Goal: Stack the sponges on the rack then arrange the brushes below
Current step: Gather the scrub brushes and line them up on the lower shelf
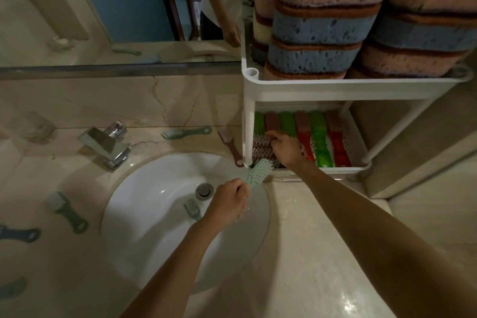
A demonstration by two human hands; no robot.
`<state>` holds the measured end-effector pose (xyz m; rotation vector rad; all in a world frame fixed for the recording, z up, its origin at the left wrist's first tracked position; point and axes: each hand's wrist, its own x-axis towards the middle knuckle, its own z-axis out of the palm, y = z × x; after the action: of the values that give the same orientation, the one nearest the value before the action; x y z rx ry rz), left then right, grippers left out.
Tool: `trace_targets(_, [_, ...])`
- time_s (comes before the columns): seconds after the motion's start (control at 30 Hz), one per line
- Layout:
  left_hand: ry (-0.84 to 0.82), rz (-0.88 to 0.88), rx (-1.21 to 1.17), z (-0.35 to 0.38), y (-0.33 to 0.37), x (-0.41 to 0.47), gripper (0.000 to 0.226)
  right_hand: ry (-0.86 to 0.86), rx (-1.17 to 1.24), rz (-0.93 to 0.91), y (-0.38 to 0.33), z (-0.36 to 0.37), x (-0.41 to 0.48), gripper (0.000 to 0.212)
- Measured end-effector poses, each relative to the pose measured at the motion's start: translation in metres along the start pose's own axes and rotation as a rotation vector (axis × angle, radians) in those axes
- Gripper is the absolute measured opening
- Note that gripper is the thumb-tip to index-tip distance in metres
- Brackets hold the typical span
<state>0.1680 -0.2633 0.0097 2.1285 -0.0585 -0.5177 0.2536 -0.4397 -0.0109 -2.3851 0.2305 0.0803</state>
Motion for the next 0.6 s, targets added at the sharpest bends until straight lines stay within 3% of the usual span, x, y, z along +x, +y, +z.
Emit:
trace_targets(0.2, [0.003, -0.007, -0.02, 0.002, -0.005, -0.003, 0.026, 0.063, -0.116, -0.007, 0.004, 0.002, 0.003, 0.033])
trace_targets(0.6, [0.008, -0.001, -0.025, 0.0, -0.006, 0.002, 0.03, -0.146, -0.286, -0.084, -0.007, -0.002, 0.025, 0.032])
